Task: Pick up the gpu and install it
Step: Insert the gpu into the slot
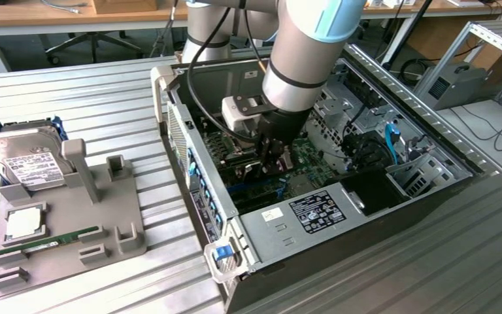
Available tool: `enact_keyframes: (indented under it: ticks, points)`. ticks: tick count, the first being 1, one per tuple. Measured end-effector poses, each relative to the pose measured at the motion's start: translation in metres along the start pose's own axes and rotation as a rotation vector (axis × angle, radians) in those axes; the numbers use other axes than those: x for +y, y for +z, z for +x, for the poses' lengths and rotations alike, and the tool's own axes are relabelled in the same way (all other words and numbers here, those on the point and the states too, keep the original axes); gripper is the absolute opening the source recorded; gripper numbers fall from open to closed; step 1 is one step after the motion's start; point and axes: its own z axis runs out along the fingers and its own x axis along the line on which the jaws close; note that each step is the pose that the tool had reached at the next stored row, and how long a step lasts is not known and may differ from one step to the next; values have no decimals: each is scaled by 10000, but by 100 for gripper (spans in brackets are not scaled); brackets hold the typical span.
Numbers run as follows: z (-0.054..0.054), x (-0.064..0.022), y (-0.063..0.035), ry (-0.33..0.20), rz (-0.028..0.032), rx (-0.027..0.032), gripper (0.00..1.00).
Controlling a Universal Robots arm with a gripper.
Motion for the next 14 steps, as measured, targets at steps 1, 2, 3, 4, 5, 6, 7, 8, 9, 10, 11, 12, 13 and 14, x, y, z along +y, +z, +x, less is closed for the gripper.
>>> enact_keyframes:
  ticks: [1,2,3,4,5,6,7,8,9,10,11,12,13,14]
  points:
    - [0,0,2,0,-1,2,27]
    - [1,0,5,0,-1,2,27]
    - [1,0,8,0,0,1,27]
    - [1,0,12,0,0,0,27]
    - [1,0,14,0,0,1,27]
    - [2,0,15,0,-1,3,27]
    - [2,0,17,0,0,1,27]
    - [2,0,17,0,-1,1,27]
    - [2,0,17,0,0,1,27]
    - [2,0,17,0,0,1,27]
    - [2,0,20,0,0,1,27]
    - [2,0,21,0,-1,1,27]
    - [2,0,21,0,-1,2,27]
    - [2,0,21,0,0,2,27]
